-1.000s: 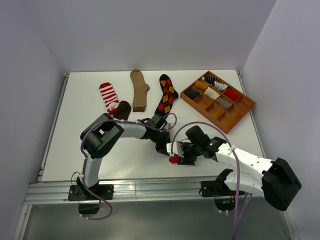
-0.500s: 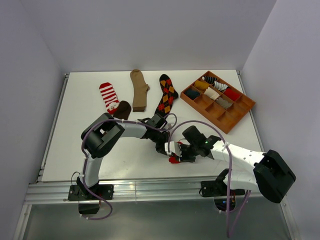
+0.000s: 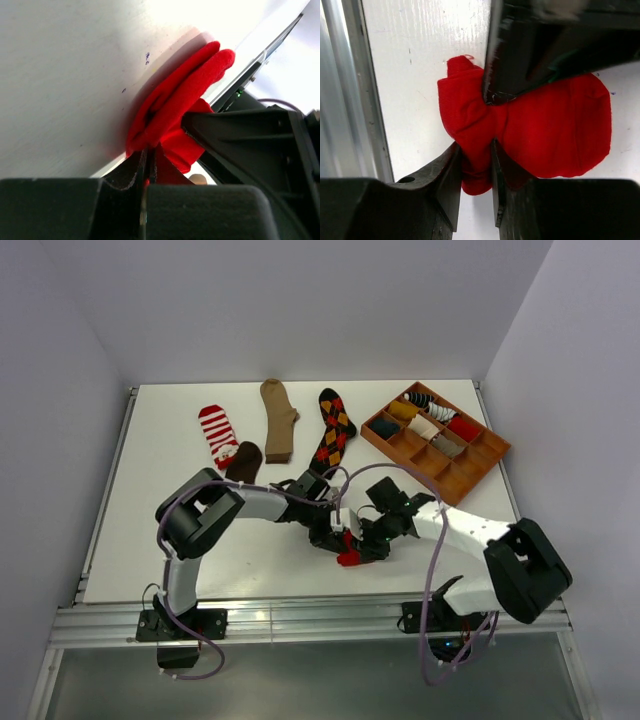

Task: Roll the socks
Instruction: Roll the sock at the center of the board.

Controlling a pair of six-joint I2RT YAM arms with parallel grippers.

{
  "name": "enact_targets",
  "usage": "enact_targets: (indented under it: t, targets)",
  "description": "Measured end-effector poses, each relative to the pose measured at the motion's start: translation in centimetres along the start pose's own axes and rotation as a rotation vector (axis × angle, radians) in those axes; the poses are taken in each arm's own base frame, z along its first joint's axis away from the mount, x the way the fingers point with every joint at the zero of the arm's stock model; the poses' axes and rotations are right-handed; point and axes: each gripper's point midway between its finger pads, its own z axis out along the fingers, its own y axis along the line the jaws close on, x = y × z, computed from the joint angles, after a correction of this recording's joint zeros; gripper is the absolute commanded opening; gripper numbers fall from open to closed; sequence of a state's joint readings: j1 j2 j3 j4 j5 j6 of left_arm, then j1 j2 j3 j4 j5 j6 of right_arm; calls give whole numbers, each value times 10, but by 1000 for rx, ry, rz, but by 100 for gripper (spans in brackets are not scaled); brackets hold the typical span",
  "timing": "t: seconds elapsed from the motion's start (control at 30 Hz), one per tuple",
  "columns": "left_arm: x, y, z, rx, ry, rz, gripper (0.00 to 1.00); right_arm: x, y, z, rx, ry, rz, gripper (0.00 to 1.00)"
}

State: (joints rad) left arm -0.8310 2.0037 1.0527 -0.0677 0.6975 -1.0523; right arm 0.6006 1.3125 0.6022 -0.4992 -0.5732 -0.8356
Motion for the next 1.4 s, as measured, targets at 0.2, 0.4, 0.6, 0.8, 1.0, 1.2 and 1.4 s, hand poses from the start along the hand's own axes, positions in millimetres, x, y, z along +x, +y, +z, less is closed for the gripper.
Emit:
enact_targets:
  t: [0.2, 0.4, 0.6, 0.8, 1.0, 1.2, 1.4]
  targets:
    - [-4, 0, -4, 7, -70, 17, 11, -1, -4, -1, -121, -11, 126, 19]
    - [-13, 1, -14, -14, -190, 52, 15, -4, -9, 0, -226, 7, 217, 19]
    - [-23, 3, -27, -24, -314, 79, 16, -6, -17, 0, -327, 16, 309, 18]
    - [-29, 11, -38, -40, -407, 93, 20, 4, -24, -8, -412, 39, 452, 18]
    - [-37, 8, -50, -24, -508, 152, 29, 12, -23, -14, -461, 63, 524, 18]
    - [-39, -25, -57, 52, -587, 353, 37, 13, -22, -15, -515, 89, 563, 18]
    - [-24, -47, -44, 115, -553, 571, 37, 14, -22, -16, -534, 96, 578, 17]
